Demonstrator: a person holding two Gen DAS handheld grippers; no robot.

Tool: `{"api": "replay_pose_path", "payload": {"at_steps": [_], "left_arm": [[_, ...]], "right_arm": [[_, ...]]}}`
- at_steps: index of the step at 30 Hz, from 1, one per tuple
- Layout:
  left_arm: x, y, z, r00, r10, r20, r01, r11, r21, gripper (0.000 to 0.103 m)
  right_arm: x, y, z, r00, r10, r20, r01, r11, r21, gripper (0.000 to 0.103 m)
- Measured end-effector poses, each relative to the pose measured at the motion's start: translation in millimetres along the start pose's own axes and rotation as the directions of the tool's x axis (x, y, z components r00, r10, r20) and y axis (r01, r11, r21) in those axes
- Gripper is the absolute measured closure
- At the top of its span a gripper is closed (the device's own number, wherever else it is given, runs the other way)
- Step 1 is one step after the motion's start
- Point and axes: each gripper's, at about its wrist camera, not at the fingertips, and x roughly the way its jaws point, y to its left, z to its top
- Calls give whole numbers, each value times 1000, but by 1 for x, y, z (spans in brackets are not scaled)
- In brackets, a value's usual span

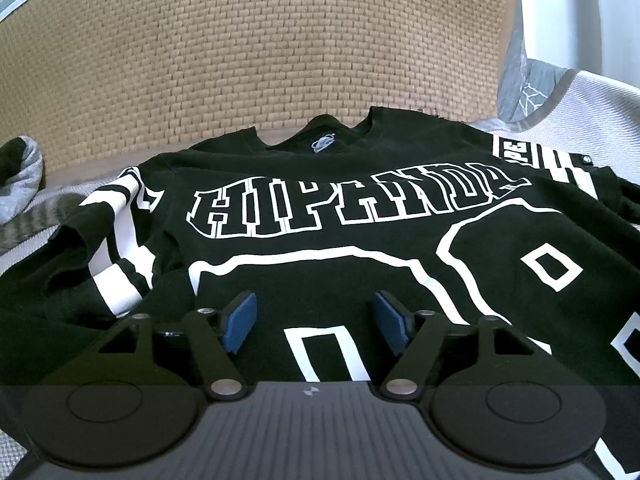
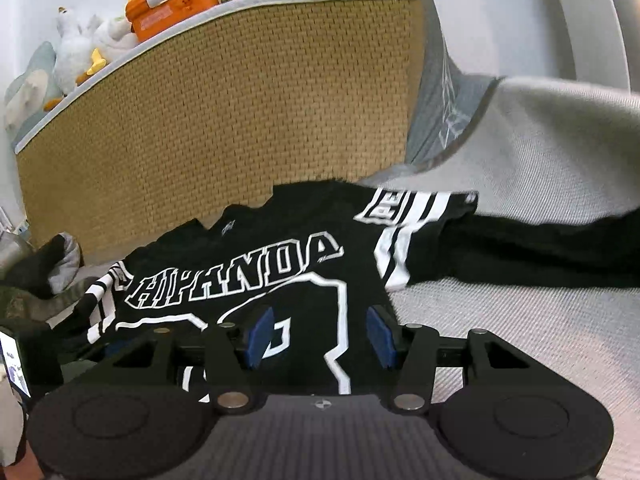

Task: Fold clothes

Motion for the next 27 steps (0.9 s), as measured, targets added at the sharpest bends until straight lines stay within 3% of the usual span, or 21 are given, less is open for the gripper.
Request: {"api": "replay_pose_path", "payload": {"at_steps": [3,9,13,19,24,27], "left_arm": [[0,0,0,1000,7,-3,-7,1000,1,31],[1,0,3,999,25,-24,-25,1000,7,25],[3,6,13,997,-15,-82,17,1000,25,23],[-17,17,43,991,3,-133,33,961,274,23],[-48,61,81,991,-58,-120,89,957,278,23],[-55,86,96,983,-72,-167,121,944,306,23]], "right_arm": [[11,0,-19,999,34,-3,-33,999,34,47],[15,15,-31,998,62,-23,-63,998,-32,45],[20,17,-36,998,36,-48,-38,998,-42,44],[16,20,-40,999,35,-32,-38,997,-71,43],[15,25,-43,999,29,-32,-32,993,-116,43],[16,28,-45,999,22,-36,-27,991,-133,42]]}}
